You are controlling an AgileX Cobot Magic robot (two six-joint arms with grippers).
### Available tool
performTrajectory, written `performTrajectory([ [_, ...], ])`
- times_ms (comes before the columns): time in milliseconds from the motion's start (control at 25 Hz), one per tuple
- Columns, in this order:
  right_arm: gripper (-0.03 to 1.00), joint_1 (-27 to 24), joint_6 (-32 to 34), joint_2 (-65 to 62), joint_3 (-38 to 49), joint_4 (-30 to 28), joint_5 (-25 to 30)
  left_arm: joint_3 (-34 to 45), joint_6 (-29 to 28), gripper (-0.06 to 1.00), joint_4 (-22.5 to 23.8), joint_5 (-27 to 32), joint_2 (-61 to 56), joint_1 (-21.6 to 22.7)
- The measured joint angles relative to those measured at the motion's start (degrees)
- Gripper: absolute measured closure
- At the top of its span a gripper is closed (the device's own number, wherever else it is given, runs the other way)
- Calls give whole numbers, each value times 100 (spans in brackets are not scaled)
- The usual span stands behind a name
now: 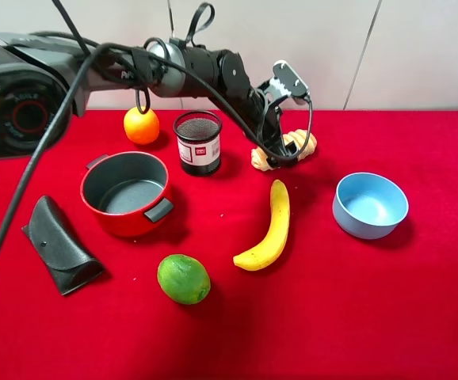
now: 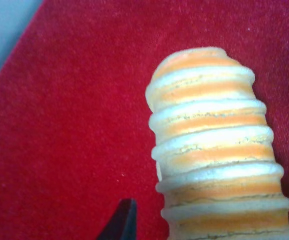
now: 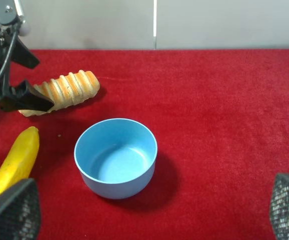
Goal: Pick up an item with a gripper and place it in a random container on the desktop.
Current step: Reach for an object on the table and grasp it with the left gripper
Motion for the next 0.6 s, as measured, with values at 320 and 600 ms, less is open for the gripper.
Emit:
performTrajectory([
  [320,27,0,0,0,0,4,0,8,18,-2,0,-48,131,0],
  [600,27,0,0,0,0,4,0,8,18,-2,-5,-89,291,0],
])
